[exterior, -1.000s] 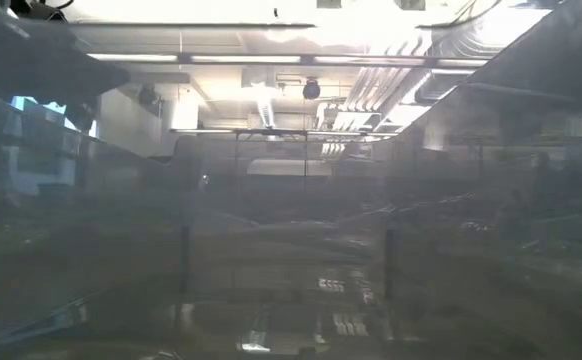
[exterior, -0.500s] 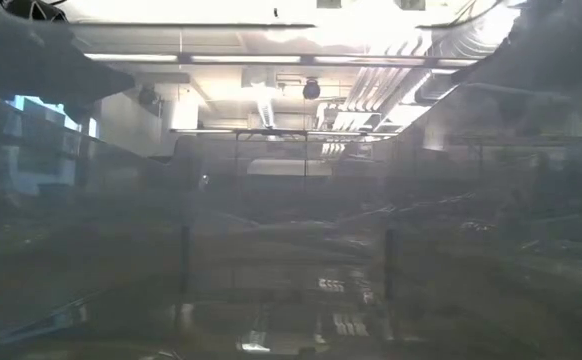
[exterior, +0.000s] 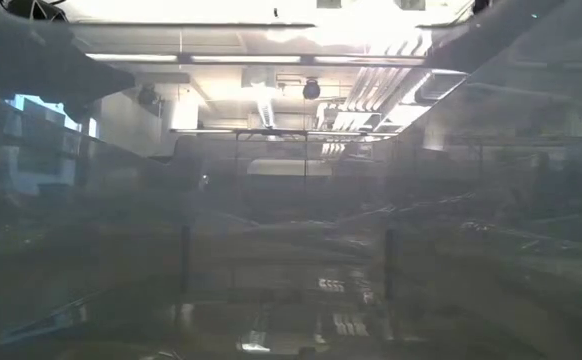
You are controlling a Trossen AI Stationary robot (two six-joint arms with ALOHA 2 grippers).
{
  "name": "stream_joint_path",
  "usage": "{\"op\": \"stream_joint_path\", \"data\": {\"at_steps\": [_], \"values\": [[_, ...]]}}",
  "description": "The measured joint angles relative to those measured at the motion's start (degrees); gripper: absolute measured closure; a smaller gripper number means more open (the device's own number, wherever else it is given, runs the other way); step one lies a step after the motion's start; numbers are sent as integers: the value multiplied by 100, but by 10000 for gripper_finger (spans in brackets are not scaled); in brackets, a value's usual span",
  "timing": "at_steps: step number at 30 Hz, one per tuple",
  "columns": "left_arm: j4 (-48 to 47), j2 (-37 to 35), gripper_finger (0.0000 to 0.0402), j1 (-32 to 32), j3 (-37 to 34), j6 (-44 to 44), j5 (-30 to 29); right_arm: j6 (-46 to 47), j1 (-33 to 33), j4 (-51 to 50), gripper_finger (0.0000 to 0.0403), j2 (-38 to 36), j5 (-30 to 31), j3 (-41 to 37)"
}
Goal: Pick & Place Toothbrushes
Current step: Put the blue toothbrush into the top black bin
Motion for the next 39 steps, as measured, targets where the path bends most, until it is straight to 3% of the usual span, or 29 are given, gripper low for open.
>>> {"op": "stream_joint_path", "data": {"at_steps": [6, 17, 25, 29, 34, 39], "values": [[9, 0, 402, 0, 0, -2, -2, -291, 265, -82, 401, 566, 214, 612], [7, 1, 402, 0, 2, 32, -179, -244, 721, -1281, 401, 1490, 460, 1783], [12, 1, 402, 0, 4, -44, -552, -1080, 840, -228, 400, 1709, -266, 1841], [60, 0, 402, 0, 7, -591, -849, -1178, 841, 168, 400, 1827, -503, 1841], [103, 2, 402, 0, 9, -1268, -894, -1115, 774, 31, 400, 2151, -467, 1841], [105, 2, 402, 0, 9, -1340, -870, -612, 770, -261, 400, 2634, -453, 1841]]}}
